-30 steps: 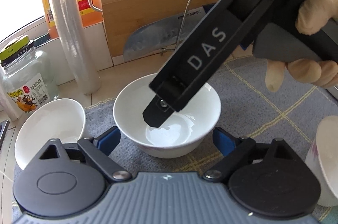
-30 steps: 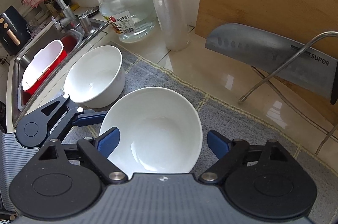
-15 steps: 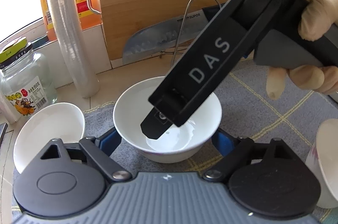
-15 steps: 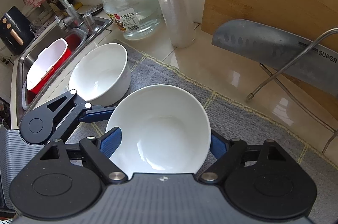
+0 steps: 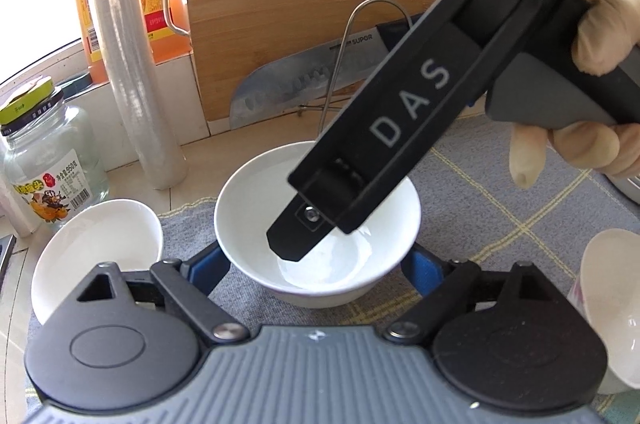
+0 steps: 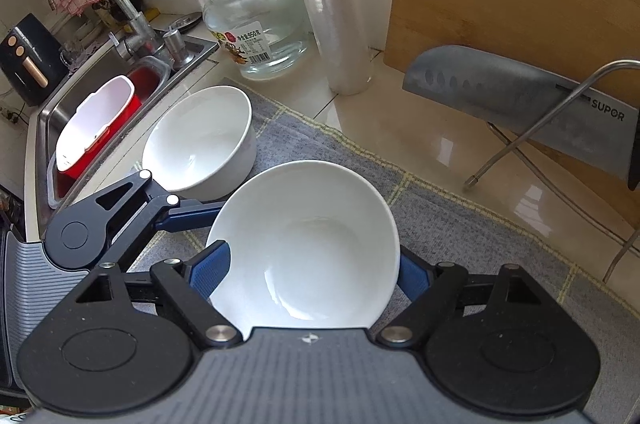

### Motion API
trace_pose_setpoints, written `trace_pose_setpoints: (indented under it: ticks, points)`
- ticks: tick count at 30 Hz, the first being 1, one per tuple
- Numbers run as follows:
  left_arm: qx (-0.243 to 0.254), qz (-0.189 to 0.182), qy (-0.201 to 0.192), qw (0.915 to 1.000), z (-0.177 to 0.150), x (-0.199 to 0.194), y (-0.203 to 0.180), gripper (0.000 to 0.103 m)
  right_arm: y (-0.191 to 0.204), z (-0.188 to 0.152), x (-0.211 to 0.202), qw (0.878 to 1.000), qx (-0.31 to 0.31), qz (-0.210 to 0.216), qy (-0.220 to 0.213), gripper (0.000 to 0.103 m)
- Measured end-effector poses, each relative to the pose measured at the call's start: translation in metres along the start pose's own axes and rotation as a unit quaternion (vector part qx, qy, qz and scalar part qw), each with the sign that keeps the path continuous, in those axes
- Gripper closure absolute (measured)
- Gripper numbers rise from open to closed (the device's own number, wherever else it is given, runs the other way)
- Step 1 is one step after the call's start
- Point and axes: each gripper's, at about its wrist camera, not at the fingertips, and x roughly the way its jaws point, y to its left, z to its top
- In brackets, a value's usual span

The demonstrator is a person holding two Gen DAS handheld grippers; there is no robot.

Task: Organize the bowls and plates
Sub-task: 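Lift the bowl and carry it toward the plate stack with the right gripper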

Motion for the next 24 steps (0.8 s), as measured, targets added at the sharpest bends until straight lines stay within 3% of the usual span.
trace_pose_setpoints:
  ticks: [24]
  points:
    - [0.010, -0.023, -0.020, 0.9995, 0.013, -0.068, -0.034, 0.012, 0.031, -0.044, -0.076, 0.999, 0.001, -0.004, -0.050, 0.013]
